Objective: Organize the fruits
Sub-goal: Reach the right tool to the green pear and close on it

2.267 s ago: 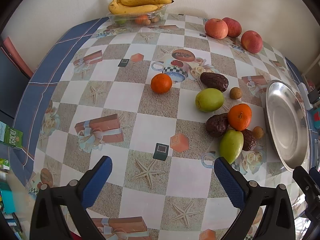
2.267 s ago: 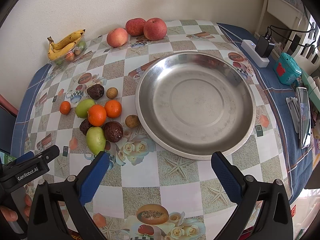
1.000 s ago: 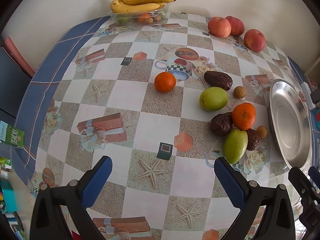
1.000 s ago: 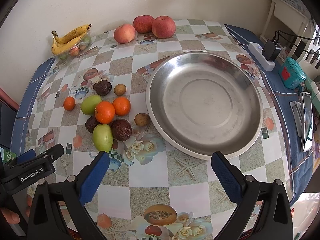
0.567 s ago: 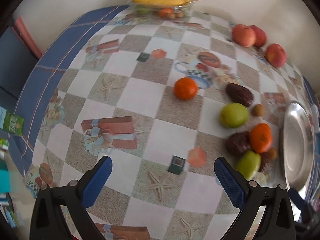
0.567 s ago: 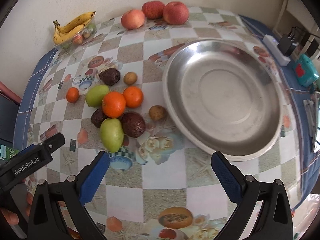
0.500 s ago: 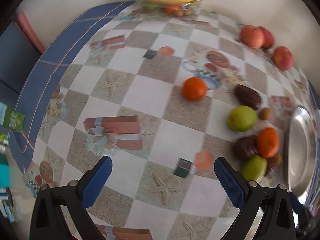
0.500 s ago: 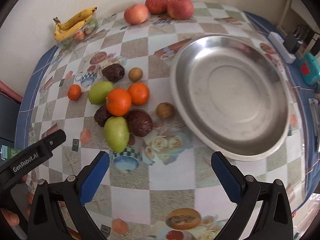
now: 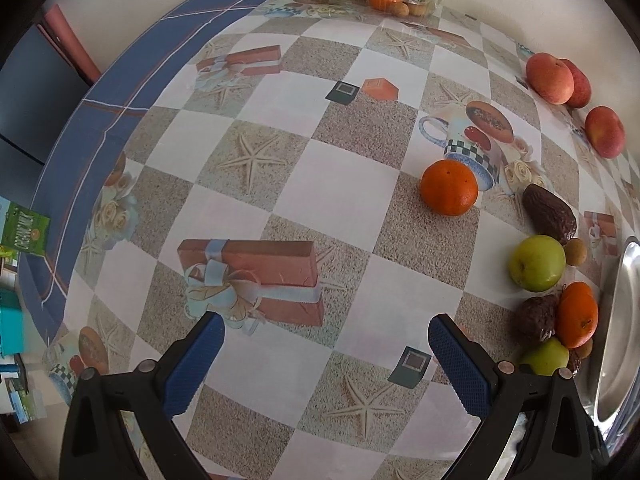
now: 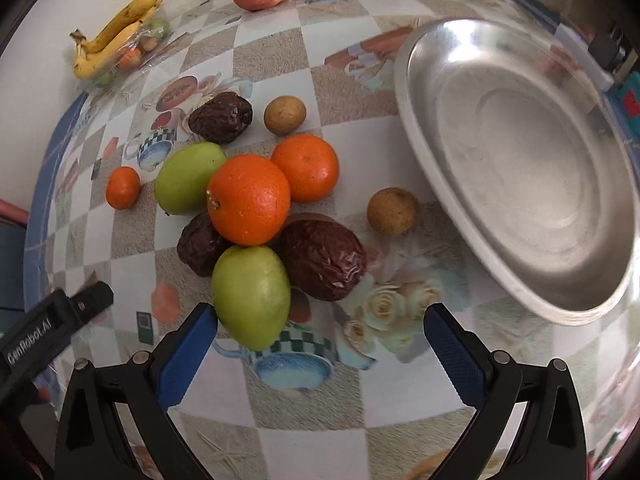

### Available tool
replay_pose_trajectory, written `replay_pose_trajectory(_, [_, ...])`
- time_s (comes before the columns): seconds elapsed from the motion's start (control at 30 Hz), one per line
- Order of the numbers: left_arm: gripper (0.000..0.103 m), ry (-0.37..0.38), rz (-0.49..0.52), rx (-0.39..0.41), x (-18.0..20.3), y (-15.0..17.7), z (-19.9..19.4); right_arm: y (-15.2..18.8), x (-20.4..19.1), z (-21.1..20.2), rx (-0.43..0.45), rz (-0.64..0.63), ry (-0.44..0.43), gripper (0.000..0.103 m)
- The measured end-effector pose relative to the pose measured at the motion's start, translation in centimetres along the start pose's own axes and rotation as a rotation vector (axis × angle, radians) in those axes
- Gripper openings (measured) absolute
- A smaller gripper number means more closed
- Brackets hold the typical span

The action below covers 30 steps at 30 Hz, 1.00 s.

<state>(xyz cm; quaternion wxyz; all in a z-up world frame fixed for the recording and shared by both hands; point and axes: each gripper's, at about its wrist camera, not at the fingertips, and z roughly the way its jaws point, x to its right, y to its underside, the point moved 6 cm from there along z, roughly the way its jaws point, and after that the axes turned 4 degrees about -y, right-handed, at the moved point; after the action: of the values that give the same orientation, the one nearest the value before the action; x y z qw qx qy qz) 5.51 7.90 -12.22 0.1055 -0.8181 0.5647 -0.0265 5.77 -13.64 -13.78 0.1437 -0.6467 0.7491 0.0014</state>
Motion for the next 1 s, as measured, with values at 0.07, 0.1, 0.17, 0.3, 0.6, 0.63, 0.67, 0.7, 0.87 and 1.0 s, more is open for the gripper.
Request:
replay_pose_trajectory(0.07, [0.103,0.013,0.004,0.002,0.2,-0.6,0.5,-0.2,-0.4,0.5,0.005,-0.031,0.042,0.103])
replay_pose_trajectory(0.1, [0.103,0.017,0.003,0.003,0.1,-0.9,0.7,-0.2,-0.6,0.8,0.008,-0.056,0.081,0.103])
replay_pose_trajectory(0.17, [0.103,0.024,-0.003,0.005,-0.1,-1.3,1.0,0.0,-1.3,1.4,0.011,-0.107,0.151,0.103])
replay_pose_trajectory(0.3, [0.103,0.047,-0.017,0.003,-0.9,-2.3,1.9,0.2,-1.2,1.4,0.081,-0.114,0.136,0.103])
replay_pose_trajectory(0.6, [0.103,0.073,-0.014,0.007,-0.8,-2.3,1.9,2.5,-1.2,0.4,-0.002,-0.128,0.134,0.103])
replay_pose_trajectory(0.63, [0.103,0.071,-0.011,0.012,-0.6,-2.3,1.7,2.6,-1.5,0.2,-0.013,-0.135,0.107,0.103])
replay_pose_trajectory(0.67, [0.103,0.072,-0.009,0.018,-0.5,-2.4,1.5,2.9,-2.0,-0.2,0.002,-0.137,0.068,0.103])
replay_pose_trajectory(0.7, [0.103,0.073,-0.007,0.021,-0.3,-2.5,1.4,3.1,-2.3,-0.6,0.013,-0.13,0.049,0.103])
replay_pose_trajectory(0.87, [0.103,0.08,-0.015,0.039,-1.0,-3.1,0.5,3.5,-4.5,-3.0,0.098,-0.201,0.035,0.101])
replay_pose_trajectory(1.0, [0.103,0.087,-0.025,0.048,-0.8,-3.0,-0.3,3.5,-4.8,-3.3,0.129,-0.248,0.104,0.072])
